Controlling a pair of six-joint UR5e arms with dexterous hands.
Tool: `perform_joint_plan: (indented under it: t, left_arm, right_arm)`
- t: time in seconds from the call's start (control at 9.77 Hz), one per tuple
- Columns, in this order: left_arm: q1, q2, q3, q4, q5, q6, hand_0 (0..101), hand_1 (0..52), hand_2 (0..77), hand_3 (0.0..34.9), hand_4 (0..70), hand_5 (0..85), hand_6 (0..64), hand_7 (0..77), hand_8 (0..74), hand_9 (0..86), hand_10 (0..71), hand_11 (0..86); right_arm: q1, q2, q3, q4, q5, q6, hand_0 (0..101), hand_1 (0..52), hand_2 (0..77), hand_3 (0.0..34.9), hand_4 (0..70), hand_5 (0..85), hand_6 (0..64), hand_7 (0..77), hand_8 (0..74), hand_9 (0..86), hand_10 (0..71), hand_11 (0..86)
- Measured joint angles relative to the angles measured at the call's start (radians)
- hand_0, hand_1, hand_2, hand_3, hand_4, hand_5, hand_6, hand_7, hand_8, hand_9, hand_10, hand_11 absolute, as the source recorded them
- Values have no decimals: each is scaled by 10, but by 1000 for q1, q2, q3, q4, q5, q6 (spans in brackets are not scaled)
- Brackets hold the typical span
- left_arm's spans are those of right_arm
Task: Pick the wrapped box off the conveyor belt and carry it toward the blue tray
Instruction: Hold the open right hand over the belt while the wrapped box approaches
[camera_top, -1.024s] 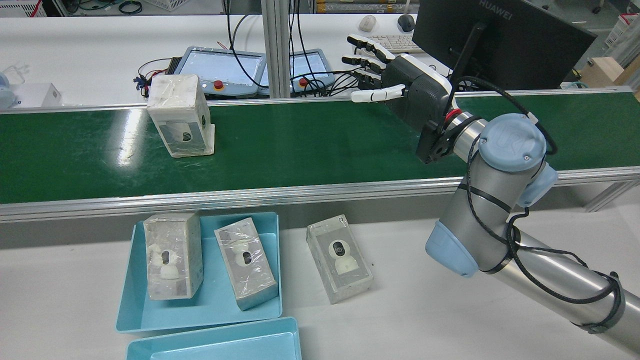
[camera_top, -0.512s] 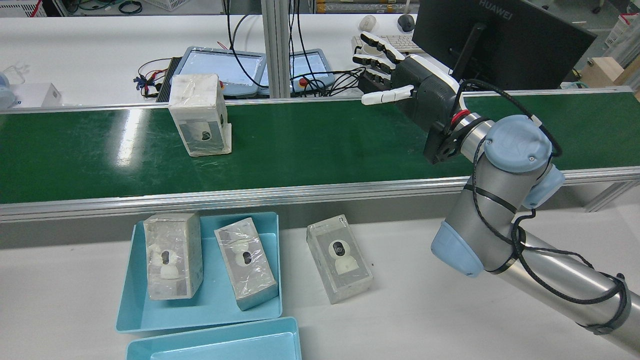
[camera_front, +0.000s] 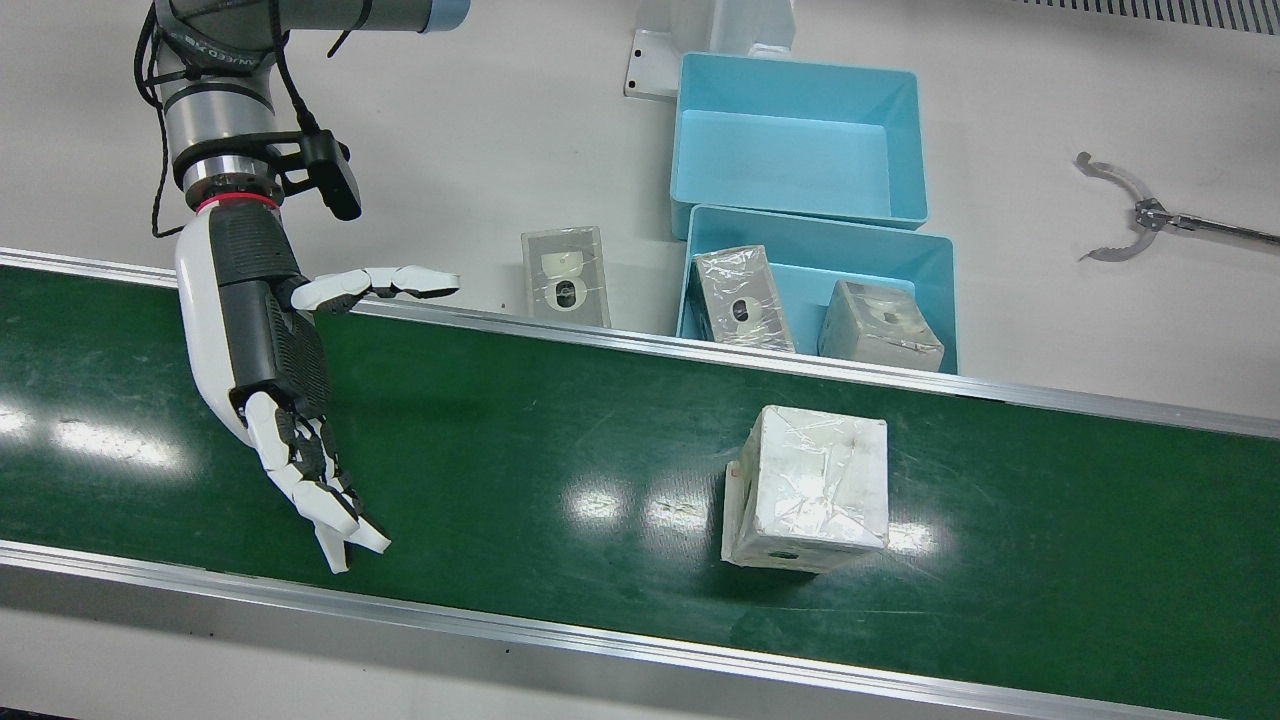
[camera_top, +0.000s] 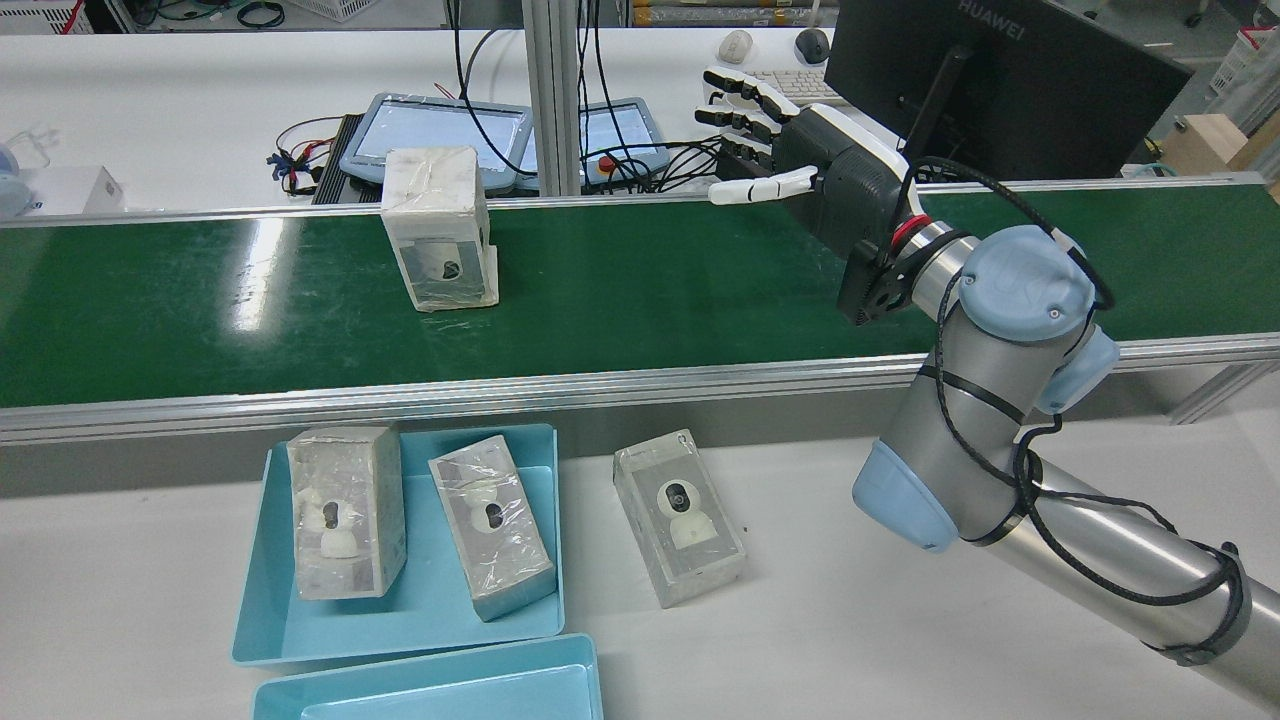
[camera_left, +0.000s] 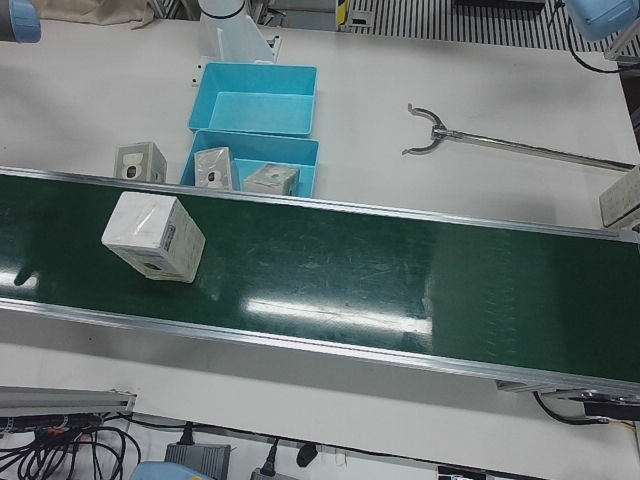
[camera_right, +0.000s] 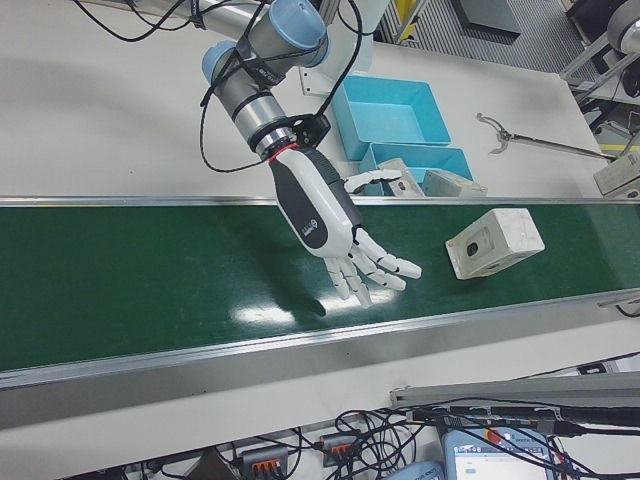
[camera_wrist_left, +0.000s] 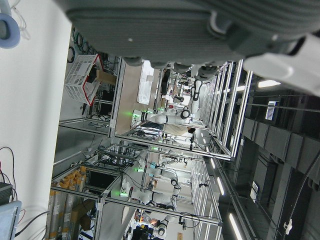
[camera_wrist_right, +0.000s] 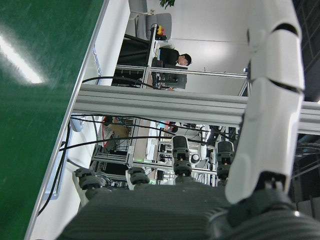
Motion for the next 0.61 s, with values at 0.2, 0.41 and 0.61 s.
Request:
perform_joint_plan:
  t: [0.2, 0.41, 0.61]
  left_arm:
    - [0, 0, 0, 0, 0, 0, 0, 0, 5, 0, 5, 5, 0, 5, 5, 0, 5, 0]
    - [0, 0, 0, 0, 0, 0, 0, 0, 11, 0, 5, 5, 0, 5, 5, 0, 5, 0]
    - [0, 0, 0, 0, 0, 0, 0, 0, 11, 0, 0, 5, 0, 5, 5, 0, 5, 0]
  right_arm:
    - [0, 8, 1, 0, 1, -26, 452, 136, 147, 300, 38, 169, 0, 185, 11, 60, 38, 65]
    - [0, 9, 2, 3, 3, -65, 454, 136, 158, 299, 16, 169, 0, 185, 11, 60, 38, 65]
    - [-5, 7, 2, 2, 20, -89, 453, 136, 158, 300, 22, 169, 0, 185, 11, 60, 38, 65]
